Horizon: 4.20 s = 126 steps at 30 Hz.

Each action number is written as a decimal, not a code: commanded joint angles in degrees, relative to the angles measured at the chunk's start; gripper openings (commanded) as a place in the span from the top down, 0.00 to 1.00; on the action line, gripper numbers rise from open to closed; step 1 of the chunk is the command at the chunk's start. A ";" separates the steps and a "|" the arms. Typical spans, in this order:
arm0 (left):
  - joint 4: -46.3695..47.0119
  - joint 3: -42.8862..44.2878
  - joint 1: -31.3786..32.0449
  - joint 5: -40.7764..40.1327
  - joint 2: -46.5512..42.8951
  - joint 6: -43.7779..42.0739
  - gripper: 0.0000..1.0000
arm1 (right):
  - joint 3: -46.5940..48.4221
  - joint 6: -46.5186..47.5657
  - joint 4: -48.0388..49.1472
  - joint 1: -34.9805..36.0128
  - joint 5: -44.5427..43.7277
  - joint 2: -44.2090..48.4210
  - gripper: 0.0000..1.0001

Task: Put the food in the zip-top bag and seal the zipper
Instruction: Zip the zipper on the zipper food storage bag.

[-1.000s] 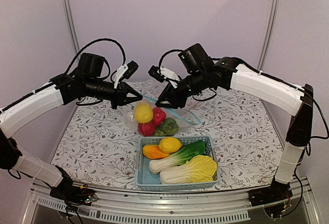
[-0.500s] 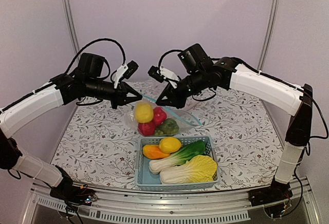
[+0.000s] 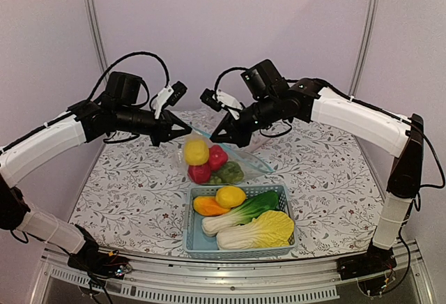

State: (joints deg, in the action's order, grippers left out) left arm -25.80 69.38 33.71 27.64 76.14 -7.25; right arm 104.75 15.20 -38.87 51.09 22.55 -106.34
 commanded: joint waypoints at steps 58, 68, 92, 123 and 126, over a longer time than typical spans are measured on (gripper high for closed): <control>8.29 -1.79 -10.68 -7.91 -2.06 12.14 1.00 | -11.26 -3.63 -1.68 -0.76 -9.02 7.24 0.99; 8.47 -2.05 -11.47 -8.52 -2.12 12.45 1.00 | -14.45 -5.17 -0.70 -0.75 -9.78 9.20 0.99; 8.75 -2.15 -12.15 -8.13 -2.12 12.96 1.00 | -22.37 -9.29 1.73 -0.74 -9.98 14.12 0.99; 8.84 -2.15 -12.33 -8.13 -2.25 13.26 1.00 | -28.58 -12.56 3.32 -0.75 -10.64 18.14 0.99; 8.87 -2.16 -12.33 -8.08 -2.30 13.35 1.00 | -28.89 -12.73 3.40 -0.74 -10.76 18.32 0.99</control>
State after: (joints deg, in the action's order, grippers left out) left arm -20.53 67.51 23.44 22.65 75.75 5.67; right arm 77.25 3.36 -31.68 50.81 12.93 -90.00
